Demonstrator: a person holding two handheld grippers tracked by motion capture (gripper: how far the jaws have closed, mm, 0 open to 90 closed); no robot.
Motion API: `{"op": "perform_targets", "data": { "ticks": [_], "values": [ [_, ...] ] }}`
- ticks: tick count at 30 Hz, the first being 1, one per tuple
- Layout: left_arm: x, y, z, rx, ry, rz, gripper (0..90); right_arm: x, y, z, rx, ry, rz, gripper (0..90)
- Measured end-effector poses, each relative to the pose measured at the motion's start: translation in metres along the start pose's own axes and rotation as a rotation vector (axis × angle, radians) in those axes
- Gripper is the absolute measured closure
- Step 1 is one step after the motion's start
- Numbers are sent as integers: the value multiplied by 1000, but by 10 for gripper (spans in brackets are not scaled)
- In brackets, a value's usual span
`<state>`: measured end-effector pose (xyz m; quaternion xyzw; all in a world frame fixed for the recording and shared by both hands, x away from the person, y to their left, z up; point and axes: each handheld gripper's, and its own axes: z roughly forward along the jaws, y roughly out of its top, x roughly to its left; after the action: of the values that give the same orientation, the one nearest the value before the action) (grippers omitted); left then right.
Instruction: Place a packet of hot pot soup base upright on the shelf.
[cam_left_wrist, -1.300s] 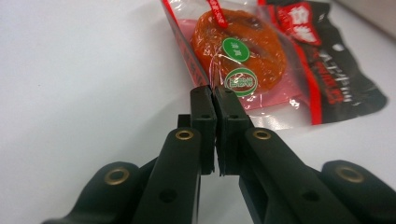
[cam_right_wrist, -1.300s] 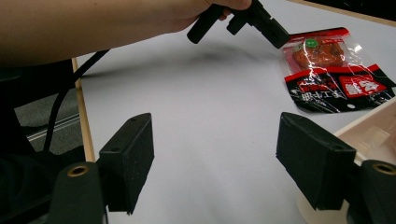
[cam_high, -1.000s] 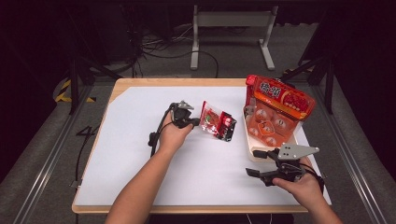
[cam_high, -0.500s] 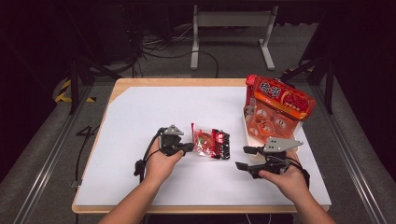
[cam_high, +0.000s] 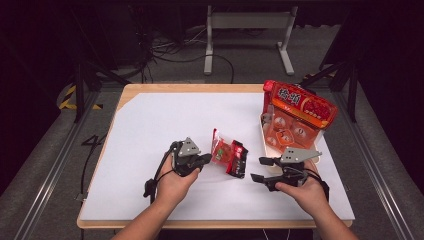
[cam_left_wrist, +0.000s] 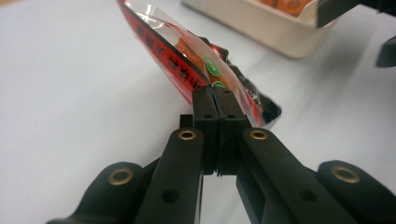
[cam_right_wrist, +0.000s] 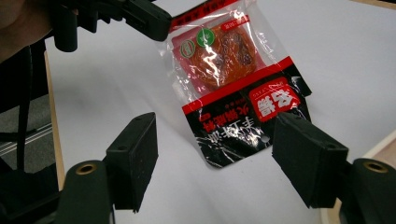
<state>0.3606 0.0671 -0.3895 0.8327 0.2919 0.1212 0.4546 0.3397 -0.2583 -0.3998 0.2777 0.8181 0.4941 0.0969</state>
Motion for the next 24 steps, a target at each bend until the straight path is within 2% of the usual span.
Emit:
{"op": "perform_targets", "data": {
  "ticks": [1,6,11,20,24],
  "values": [
    [-3,2,-3,-17,5,26,897,0,0,1,0,1,0,318],
    [-12,10,-15,-60,6,70,900,3,2,3,-4,7,-5,319],
    [-15,13,-22,-86,3,87,900,5,1,6,2,12,-6,319],
    [-26,20,-36,-139,1,149,900,8,1,9,11,5,-1,319],
    [-29,23,-44,-167,-4,154,900,11,1,12,10,4,-5,317]
  ]
}}
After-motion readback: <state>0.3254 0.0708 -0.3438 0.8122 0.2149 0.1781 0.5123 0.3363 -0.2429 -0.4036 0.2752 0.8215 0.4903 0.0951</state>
